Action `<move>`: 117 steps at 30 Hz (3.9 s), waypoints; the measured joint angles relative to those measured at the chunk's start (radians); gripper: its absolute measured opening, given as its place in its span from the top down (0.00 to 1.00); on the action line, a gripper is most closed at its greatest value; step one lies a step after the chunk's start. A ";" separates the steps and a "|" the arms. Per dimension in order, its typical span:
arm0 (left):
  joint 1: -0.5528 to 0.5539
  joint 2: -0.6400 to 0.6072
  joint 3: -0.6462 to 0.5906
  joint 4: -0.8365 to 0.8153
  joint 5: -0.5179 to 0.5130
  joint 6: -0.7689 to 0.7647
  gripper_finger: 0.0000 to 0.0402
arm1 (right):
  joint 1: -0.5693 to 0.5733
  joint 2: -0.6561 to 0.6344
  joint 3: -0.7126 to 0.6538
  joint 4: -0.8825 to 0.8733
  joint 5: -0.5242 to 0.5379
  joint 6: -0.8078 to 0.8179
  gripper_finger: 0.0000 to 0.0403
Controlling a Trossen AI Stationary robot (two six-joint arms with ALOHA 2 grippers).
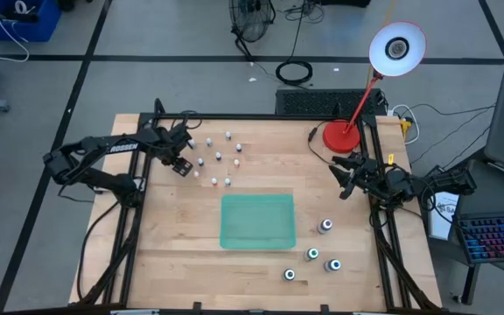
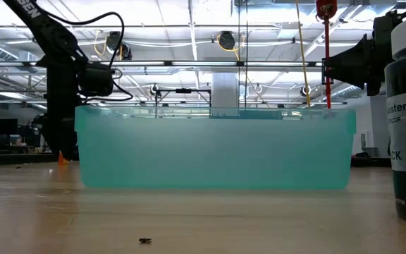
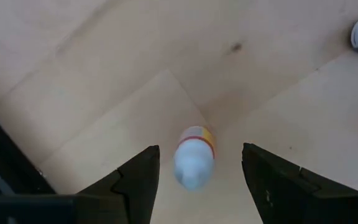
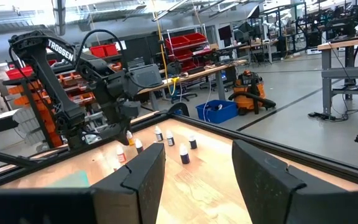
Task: Pick & Place food coloring
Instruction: Put the small orange food coloring bottle into the blue bin, then put the small green food coloring bottle into the blue bin
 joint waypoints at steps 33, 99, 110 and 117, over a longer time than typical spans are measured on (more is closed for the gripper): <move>-0.083 -0.025 0.163 -0.153 0.105 0.100 0.83 | 0.000 0.000 0.000 0.000 0.000 0.000 0.56; -0.686 0.399 1.014 -0.549 -0.299 0.122 0.31 | 0.000 0.000 0.000 0.000 0.000 0.000 0.56; -0.158 0.215 0.774 -0.448 -0.210 0.152 0.42 | 0.000 0.000 0.000 0.000 0.000 0.000 0.56; -0.004 0.137 0.517 -0.256 -0.070 0.138 0.44 | 0.000 0.000 0.000 0.000 0.000 0.000 0.56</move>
